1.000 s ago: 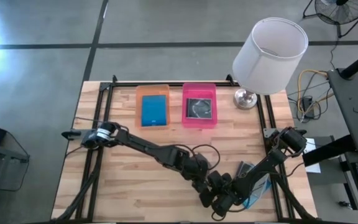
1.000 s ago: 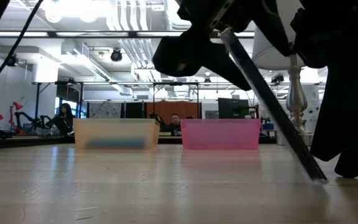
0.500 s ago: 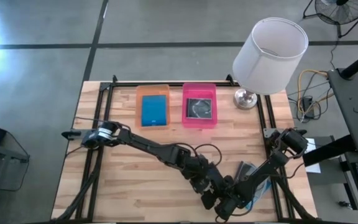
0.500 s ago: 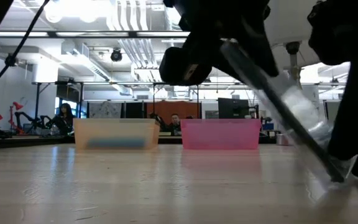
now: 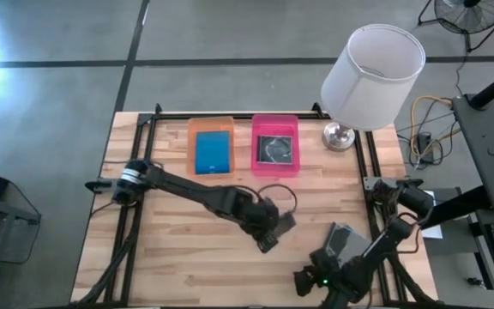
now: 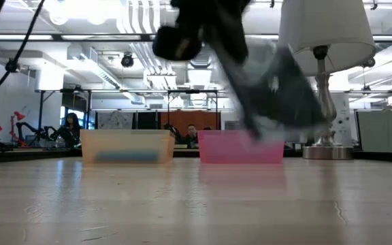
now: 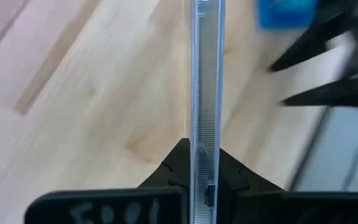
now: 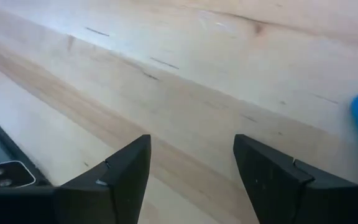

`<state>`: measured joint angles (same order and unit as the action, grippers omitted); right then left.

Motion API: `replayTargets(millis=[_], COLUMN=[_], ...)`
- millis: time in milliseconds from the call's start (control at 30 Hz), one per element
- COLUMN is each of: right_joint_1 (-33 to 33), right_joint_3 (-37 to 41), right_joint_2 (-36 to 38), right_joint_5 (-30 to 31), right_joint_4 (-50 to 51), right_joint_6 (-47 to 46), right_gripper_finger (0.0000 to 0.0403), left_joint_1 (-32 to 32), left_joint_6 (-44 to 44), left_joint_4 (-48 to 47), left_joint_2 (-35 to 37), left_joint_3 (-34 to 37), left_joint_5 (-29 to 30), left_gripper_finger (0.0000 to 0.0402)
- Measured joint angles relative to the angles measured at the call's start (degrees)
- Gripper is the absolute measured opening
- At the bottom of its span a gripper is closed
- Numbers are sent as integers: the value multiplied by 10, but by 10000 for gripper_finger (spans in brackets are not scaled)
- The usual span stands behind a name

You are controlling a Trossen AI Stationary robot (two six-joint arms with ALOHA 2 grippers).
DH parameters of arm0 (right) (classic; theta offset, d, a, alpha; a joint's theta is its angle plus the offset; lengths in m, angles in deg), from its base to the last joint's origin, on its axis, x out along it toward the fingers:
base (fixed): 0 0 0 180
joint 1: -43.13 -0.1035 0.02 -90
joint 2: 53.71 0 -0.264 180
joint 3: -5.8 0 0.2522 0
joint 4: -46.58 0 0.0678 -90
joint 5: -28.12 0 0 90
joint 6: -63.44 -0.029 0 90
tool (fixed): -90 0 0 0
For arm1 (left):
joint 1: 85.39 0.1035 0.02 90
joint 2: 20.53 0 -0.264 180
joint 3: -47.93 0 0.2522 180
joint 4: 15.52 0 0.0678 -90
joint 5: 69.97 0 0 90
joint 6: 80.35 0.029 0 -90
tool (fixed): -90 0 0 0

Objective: Pick & place jewel cases by type
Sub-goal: Put the left black CD case into the pink bin

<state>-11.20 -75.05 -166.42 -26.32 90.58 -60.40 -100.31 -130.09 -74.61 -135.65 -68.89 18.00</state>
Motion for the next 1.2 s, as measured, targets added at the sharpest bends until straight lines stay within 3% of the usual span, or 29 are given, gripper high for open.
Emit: replayTargets(millis=[133,267,467,533,600,833,967,1067,1200], right_joint_1=[-6,-3,21,36,55,148,180,187,186], right_joint_3=[0,0,1,2,2,9,32,52,69], right_joint_2=[0,3,18,29,42,93,126,155,184], right_joint_5=[4,5,18,17,15,-6,-9,-8,-5], right_joint_4=[17,15,14,14,12,9,9,9,10], right_joint_6=[-30,-27,-7,12,41,140,132,114,100], right_gripper_finger=[226,226,226,226,226,226,226,226,226], left_joint_1=[23,59,144,186,233,364,393,407,416], left_joint_6=[-44,-102,-240,-274,-294,-284,-278,-269,-264], left_joint_4=[66,190,582,696,749,749,712,658,665], left_joint_2=[79,165,277,291,297,241,179,126,81], left_joint_3=[58,195,448,502,529,508,458,421,362], left_joint_5=[24,19,-56,-56,-59,-168,-213,-218,-226], left_gripper_finger=[2,2,2,2,1,1,1,1,3])
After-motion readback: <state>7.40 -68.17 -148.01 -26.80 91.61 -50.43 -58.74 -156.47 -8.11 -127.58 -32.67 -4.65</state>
